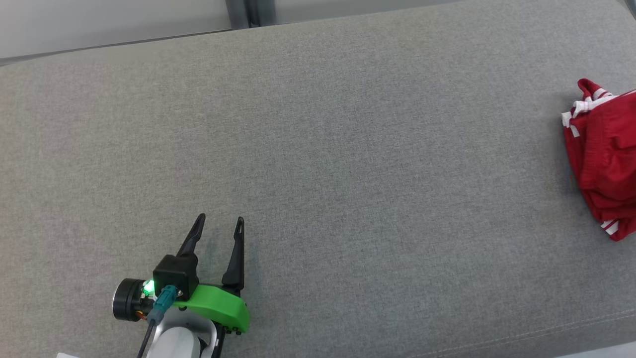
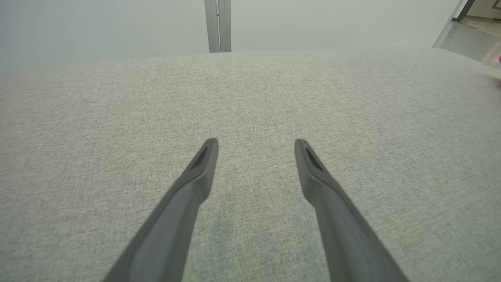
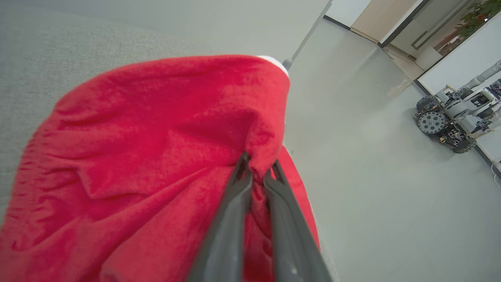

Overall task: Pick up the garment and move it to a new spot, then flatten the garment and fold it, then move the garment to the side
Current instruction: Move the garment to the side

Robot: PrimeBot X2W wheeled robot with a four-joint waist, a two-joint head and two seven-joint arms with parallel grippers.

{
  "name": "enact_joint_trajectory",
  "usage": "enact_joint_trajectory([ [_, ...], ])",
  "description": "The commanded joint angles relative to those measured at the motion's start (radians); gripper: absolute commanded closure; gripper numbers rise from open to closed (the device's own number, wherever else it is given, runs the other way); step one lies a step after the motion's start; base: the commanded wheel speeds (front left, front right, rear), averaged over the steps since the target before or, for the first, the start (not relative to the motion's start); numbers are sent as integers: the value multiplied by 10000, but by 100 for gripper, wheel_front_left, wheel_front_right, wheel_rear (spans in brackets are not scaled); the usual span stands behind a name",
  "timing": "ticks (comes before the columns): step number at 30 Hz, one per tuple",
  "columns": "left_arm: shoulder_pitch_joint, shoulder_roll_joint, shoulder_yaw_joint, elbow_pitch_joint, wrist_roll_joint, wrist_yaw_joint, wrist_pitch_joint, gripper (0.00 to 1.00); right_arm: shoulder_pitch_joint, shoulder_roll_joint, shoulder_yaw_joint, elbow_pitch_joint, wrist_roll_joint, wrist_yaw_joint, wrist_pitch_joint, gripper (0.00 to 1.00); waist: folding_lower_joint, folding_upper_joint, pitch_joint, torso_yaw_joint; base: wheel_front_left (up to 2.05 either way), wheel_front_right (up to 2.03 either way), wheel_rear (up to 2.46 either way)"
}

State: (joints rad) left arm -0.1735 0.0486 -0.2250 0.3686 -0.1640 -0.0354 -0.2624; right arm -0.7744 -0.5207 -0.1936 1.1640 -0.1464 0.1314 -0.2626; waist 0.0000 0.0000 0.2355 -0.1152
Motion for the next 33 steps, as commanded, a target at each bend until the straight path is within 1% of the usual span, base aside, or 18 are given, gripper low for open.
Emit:
enact_joint_trajectory([
  [1,71,48,69,-36,153,-63,-22,0,-18,-81,-317,28,-193,-16,-19,100,0,0,30,17,0,0,0],
  [2,74,48,96,-45,176,-85,-22,0,6,-62,-583,2,-337,-16,-19,95,0,0,45,19,0,0,0],
  [3,73,48,114,-51,199,-76,-22,0,33,-56,-819,-38,-421,-16,-19,74,0,0,61,15,0,0,0],
  [4,67,48,134,-49,193,-76,-22,0,69,-49,-1094,-123,-559,-16,-19,51,0,0,79,8,0,0,0],
  [5,58,48,144,-45,194,-78,-22,0,95,-26,-1300,-223,-686,-16,-20,13,0,0,94,-1,0,0,0],
  [6,46,48,157,-38,192,-80,-22,0,129,47,-1571,-346,-826,-16,-19,0,0,0,111,-15,0,0,0],
  [10,-11,48,181,-34,359,-43,-22,0,212,310,-2430,-760,-1104,-16,-20,0,0,0,141,-67,0,0,0],
  [15,-61,48,188,-54,380,25,-21,0,298,667,-2972,-1304,-1392,-16,-20,0,0,0,122,-112,0,0,0],
  [19,-47,48,214,-106,394,31,-21,0,369,1056,-2870,-1800,-1207,-16,-19,0,0,0,105,-174,0,0,0],
  [25,-29,48,201,-120,304,80,-21,0,717,1861,-2375,-2500,-697,-16,-19,0,0,0,39,-203,0,0,0],
  [33,107,48,185,-172,144,164,-21,0,1496,2913,-1908,-3277,-494,-16,-19,0,0,0,-140,-19,0,0,0],
])
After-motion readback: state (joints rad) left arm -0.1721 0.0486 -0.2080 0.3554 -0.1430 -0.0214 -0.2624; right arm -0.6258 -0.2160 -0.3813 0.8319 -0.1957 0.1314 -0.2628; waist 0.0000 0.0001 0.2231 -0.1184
